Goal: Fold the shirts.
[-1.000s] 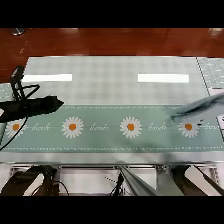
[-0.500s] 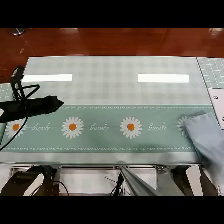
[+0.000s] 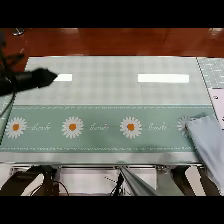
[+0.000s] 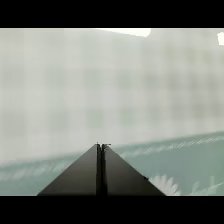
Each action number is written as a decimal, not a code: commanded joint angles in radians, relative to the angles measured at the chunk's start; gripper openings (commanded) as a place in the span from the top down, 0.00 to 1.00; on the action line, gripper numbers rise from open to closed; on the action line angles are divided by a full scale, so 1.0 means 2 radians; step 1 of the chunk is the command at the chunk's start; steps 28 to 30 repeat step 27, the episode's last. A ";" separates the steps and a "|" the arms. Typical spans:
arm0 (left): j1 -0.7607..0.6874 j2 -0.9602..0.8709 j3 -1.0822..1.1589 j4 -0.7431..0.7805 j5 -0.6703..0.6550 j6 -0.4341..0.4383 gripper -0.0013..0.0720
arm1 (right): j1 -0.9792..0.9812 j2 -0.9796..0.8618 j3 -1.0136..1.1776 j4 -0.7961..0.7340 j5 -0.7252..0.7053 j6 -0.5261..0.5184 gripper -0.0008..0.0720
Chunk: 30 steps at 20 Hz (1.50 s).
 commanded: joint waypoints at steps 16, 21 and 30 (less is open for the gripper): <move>-0.109 -0.139 -0.006 0.191 -0.067 -0.065 0.95 | 0.510 -0.258 0.038 -0.314 -0.049 0.111 0.95; -0.109 -0.139 -0.006 0.191 -0.067 -0.065 0.95 | 0.510 -0.258 0.038 -0.314 -0.049 0.111 0.95; -0.109 -0.139 -0.006 0.191 -0.067 -0.065 0.95 | 0.510 -0.258 0.038 -0.314 -0.049 0.111 0.95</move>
